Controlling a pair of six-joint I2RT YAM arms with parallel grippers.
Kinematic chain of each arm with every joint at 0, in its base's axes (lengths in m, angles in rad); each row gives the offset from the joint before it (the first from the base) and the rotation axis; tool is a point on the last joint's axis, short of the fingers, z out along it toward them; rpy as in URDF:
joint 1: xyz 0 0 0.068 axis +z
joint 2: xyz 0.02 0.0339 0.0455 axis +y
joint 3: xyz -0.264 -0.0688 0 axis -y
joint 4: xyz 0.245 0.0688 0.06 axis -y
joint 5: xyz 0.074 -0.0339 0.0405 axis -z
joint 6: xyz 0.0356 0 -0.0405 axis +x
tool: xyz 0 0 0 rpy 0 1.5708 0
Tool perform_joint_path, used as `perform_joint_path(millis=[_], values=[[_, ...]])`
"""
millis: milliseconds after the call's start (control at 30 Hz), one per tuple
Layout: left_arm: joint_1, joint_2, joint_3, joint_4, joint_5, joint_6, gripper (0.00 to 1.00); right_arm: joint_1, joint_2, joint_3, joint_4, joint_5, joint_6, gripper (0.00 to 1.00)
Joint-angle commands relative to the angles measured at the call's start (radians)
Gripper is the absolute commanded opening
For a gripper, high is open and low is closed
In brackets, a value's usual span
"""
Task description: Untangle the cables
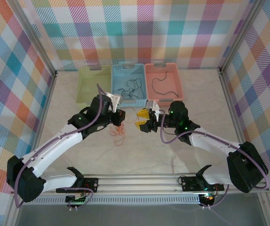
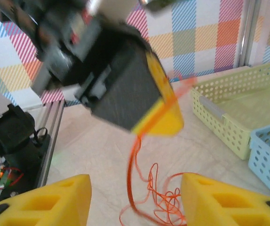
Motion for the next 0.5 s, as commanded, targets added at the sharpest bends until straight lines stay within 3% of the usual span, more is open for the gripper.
perform_joint_path(millis=[0, 133, 467], values=[[-0.009, -0.045, 0.093, -0.035, -0.032, -0.055, 0.0, 0.005, -0.024, -0.029, 0.064, 0.023, 0.002, 0.59], [-0.009, -0.051, 0.171, -0.066, -0.045, -0.099, 0.0, 0.005, -0.028, -0.05, 0.096, 0.024, 0.0, 0.63], [-0.009, -0.011, 0.293, -0.082, 0.024, -0.163, 0.0, 0.007, 0.0, -0.062, 0.201, -0.046, 0.015, 0.6]])
